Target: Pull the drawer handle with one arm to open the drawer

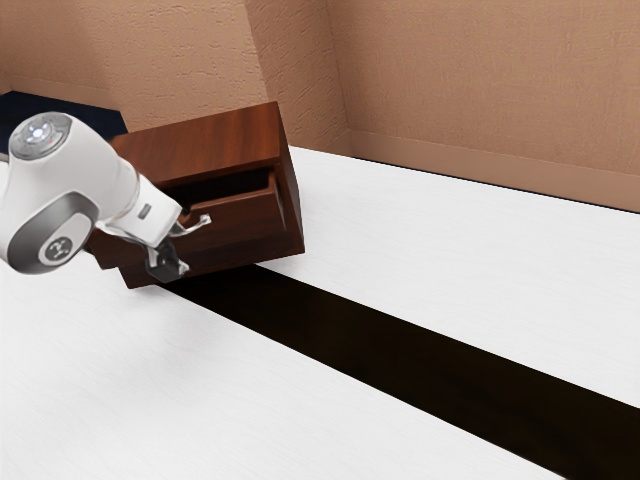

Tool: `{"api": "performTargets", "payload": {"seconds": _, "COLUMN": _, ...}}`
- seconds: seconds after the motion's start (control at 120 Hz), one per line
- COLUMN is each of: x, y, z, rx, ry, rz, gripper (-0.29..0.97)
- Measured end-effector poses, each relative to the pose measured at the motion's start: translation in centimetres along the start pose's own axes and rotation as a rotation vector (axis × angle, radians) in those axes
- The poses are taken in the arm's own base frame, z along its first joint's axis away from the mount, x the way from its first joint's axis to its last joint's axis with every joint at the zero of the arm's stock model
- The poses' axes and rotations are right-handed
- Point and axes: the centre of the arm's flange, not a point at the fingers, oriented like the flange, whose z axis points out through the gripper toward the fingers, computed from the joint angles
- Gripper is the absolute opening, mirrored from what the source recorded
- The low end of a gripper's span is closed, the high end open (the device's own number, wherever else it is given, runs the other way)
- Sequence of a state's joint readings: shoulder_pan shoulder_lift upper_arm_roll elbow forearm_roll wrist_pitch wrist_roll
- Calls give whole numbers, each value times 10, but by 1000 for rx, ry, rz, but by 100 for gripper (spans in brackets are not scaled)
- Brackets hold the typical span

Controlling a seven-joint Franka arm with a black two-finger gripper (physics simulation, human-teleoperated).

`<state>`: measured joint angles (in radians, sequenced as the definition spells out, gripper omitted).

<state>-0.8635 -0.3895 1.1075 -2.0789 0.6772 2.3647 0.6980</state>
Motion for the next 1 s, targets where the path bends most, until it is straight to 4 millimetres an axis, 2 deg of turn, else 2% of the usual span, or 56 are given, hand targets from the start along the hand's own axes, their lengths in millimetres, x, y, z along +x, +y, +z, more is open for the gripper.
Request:
{"api": "performTargets", "payload": {"seconds": 0.175, "x": -6, "y": 10, "z": -11, "rx": 6, "ry": 6, "rz": -13, "gripper": 57}}
{"api": "performTargets", "payload": {"seconds": 0.358, "x": -9, "y": 14, "z": -11, "rx": 8, "ry": 11, "rz": -28, "gripper": 60}}
{"api": "performTargets", "payload": {"seconds": 0.542, "x": -18, "y": 9, "z": -14, "rx": 19, "ry": 17, "rz": -50, "gripper": 61}}
{"api": "performTargets", "payload": {"seconds": 1.0, "x": -23, "y": 5, "z": -18, "rx": 40, "ry": 24, "rz": -59, "gripper": 62}}
